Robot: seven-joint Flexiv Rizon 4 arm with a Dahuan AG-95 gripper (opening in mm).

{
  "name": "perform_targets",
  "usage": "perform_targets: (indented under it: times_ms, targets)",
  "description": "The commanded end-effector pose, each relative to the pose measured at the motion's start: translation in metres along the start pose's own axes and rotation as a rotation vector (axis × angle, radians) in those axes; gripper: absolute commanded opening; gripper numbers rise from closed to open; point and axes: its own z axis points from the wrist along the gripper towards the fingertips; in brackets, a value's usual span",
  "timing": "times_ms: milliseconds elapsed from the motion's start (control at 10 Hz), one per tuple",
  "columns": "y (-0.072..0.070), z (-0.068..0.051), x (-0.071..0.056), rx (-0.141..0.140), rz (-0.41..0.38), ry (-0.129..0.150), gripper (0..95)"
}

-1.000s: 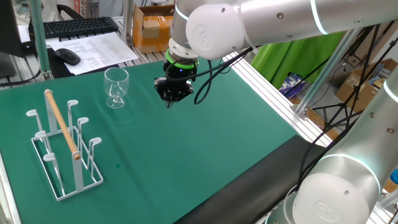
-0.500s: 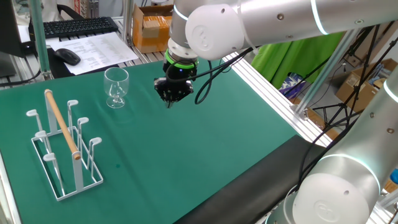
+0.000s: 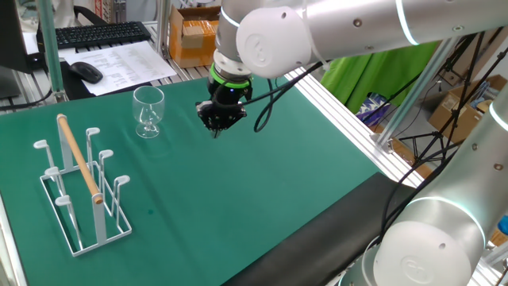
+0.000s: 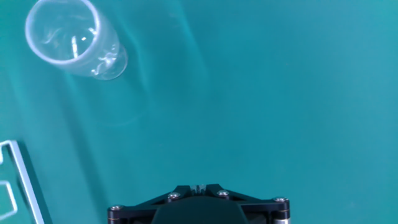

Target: Put the cup on the cup rack

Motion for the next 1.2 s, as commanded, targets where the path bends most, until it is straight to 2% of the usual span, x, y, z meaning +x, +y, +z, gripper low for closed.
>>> perform_targets:
  times_ms: [100, 400, 800, 900, 1000, 1200]
  targets:
    - [0.000, 0.000, 0.001, 0.000, -0.055, -0.001, 0.0]
    - [0.000, 0.000, 0.001, -0.005, -0.106, 0.000, 0.0]
    - [0.000, 0.001, 0.000, -0.007, -0.100, -0.016, 0.0]
    - [0.000, 0.007, -0.007, -0.007, -0.099, -0.025, 0.0]
    - [0.003, 0.012, -0.020, -0.005, -0.089, -0.036, 0.0]
    - [0.013, 0.015, -0.042, -0.008, -0.054, -0.032, 0.0]
